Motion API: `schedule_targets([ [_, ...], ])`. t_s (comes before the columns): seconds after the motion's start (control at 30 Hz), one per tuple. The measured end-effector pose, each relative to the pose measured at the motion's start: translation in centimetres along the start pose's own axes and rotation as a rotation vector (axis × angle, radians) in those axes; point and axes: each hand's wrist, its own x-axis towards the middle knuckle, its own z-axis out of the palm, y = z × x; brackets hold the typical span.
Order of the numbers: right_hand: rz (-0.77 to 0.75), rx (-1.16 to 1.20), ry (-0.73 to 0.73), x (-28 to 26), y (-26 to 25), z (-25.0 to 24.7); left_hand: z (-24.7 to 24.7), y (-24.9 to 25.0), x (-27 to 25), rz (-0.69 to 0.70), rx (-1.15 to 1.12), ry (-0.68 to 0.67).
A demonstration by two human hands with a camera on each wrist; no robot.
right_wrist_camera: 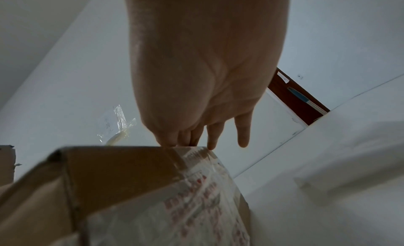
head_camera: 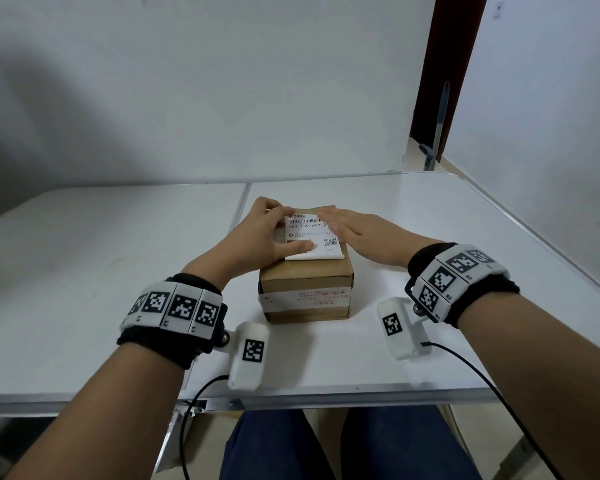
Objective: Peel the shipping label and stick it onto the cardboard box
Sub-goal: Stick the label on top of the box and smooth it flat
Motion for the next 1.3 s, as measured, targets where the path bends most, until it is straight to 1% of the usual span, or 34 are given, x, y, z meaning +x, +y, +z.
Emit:
schedule_targets([
  [0.2,0.045,-0.065,0.012,-0.5,-0.1,-0.5,-0.1,0.1,-0.1,-0.025,-0.004,0.001],
  [0.27,0.064,-0.095,0.022,-0.9,-0.2,-0.8,-0.3,0.2,-0.1,-0.101,0.039,-0.024],
  [0.33,0.068,-0.131,0.044,-1.3,-0.4,-1.2,-0.6,0.3,0.0,-0.21,0.075,-0.089],
  [0.4,0.061,-0.15,0.107,-1.6,-0.8,-1.5,-0.7,-0.2,0.2,-0.294,-0.007,-0.165],
  [0.43,0.052,-0.125,0.154,-1.7,-1.0,-1.6,-0.7,-0.4,0.3,-0.315,-0.058,-0.188],
  [0.5,0.022,0.002,0.193,-2.0,-1.7,-1.7,-0.9,-0.7,0.3,-0.325,-0.129,-0.209],
  [0.6,-0.021,0.114,0.074,-2.3,-3.2,-1.3,-1.0,-0.6,0.4,-0.329,-0.205,-0.248],
  [0.67,-0.012,0.149,0.006,-2.3,-3.8,-0.9,-0.9,-0.3,0.5,-0.33,-0.215,-0.262],
  [0.73,-0.004,0.151,-0.022,-2.3,-4.0,-0.7,-0.8,-0.2,0.5,-0.33,-0.226,-0.27],
  [0.9,-0.059,0.106,-0.094,-1.0,-3.7,0.2,-0.7,-0.2,0.2,-0.323,-0.241,-0.277],
  [1.07,-0.063,0.075,-0.108,0.7,-3.0,0.5,-0.8,0.2,0.0,-0.317,-0.233,-0.28],
  [1.3,-0.043,0.048,-0.107,1.9,-3.0,0.1,-0.6,-0.2,0.1,-0.33,-0.285,-0.276],
])
